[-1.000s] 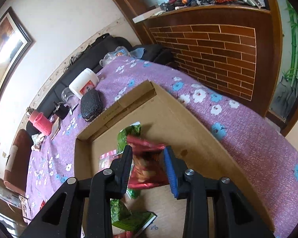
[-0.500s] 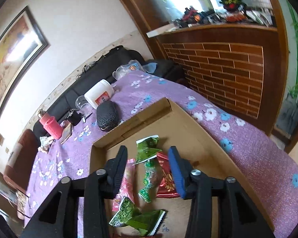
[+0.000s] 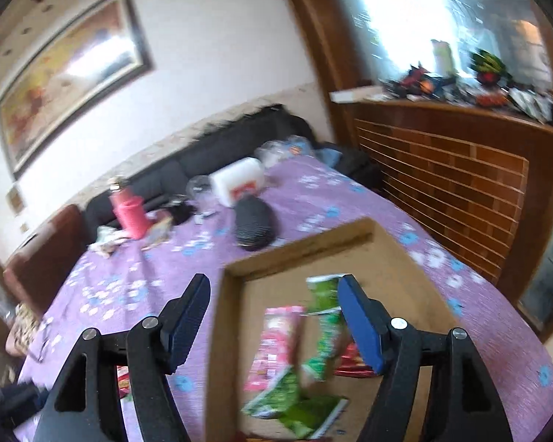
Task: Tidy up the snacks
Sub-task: 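Grasp the cream-wrapped cake bar with the left tool while the right tool grasps a white-red packet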
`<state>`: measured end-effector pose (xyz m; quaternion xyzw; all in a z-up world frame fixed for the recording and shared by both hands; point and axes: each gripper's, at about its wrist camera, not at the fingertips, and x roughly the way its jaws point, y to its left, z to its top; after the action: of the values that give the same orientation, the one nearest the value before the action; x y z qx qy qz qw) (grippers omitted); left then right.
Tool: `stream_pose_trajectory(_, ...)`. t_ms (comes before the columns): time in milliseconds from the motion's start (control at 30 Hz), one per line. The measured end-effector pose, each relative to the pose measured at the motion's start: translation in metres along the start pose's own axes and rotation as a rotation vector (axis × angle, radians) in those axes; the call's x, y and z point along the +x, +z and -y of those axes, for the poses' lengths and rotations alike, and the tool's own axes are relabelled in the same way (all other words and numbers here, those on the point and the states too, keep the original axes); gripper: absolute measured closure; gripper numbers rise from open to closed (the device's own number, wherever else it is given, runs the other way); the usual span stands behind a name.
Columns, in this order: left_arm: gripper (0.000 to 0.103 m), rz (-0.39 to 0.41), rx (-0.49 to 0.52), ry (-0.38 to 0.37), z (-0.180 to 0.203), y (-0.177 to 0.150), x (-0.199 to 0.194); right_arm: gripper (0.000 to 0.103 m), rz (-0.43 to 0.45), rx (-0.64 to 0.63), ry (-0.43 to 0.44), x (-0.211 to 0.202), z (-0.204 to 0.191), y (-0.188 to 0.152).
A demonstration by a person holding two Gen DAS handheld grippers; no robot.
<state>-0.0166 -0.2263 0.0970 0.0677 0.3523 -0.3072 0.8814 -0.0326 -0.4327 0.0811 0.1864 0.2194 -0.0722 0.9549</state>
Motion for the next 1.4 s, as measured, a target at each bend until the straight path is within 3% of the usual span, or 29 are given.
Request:
stream_pose_trajectory(133,0.048,0.022,-0.004,0.039,-0.044,-0.006,-0.02,0.027,0.019,-0.08,0.139,-0.003,-0.023,-0.008)
stream_pose_trajectory(200,0.041,0.028,-0.004,0.049,-0.071,-0.012,-0.027,0.027,0.014,-0.101,0.226,-0.005,-0.034,-0.012)
stream_pose_trajectory(300,0.037,0.048,-0.009,0.112,-0.117,-0.027,-0.034,0.027,-0.009,-0.11,0.371,-0.006,-0.052,-0.023)
stream_pose_trajectory(433,0.038,0.014,-0.194,0.077,-0.188,-0.043,-0.021,0.027,-0.122,-0.169,0.479,0.005,-0.088,-0.043)
stream_pose_trajectory(500,0.042,-0.037,-0.27,0.058,-0.208,-0.044,-0.009,0.027,-0.161,-0.214,0.488,0.008,-0.1,-0.051)
stream_pose_trajectory(600,0.042,-0.048,-0.289,0.093,-0.214,-0.045,0.001,0.027,-0.164,-0.241,0.478,0.01,-0.105,-0.055)
stream_pose_trajectory(733,0.042,-0.093,-0.311,0.036,-0.213,-0.047,0.014,0.027,-0.169,-0.207,0.48,0.014,-0.1,-0.053)
stream_pose_trajectory(833,0.042,-0.116,-0.268,0.06,-0.205,-0.05,0.018,0.027,-0.178,-0.193,0.479,0.014,-0.095,-0.051)
stream_pose_trajectory(967,0.042,-0.193,-0.196,0.033,-0.193,-0.056,0.024,0.027,-0.171,-0.208,0.476,0.012,-0.097,-0.051)
stream_pose_trajectory(1067,0.042,-0.189,-0.111,-0.015,-0.176,-0.06,0.013,0.027,-0.166,-0.217,0.473,0.011,-0.099,-0.052)
stream_pose_trajectory(1167,0.042,-0.136,-0.115,0.012,-0.178,-0.057,0.004,0.027,-0.167,-0.211,0.471,0.012,-0.098,-0.052)
stream_pose_trajectory(1267,0.042,-0.167,-0.153,0.034,-0.187,-0.059,0.013,0.027,-0.168,-0.206,0.47,0.012,-0.097,-0.052)
stream_pose_trajectory(1400,0.042,-0.141,-0.099,0.134,-0.181,-0.058,0.02,0.027,-0.167,-0.224,0.462,0.01,-0.1,-0.053)
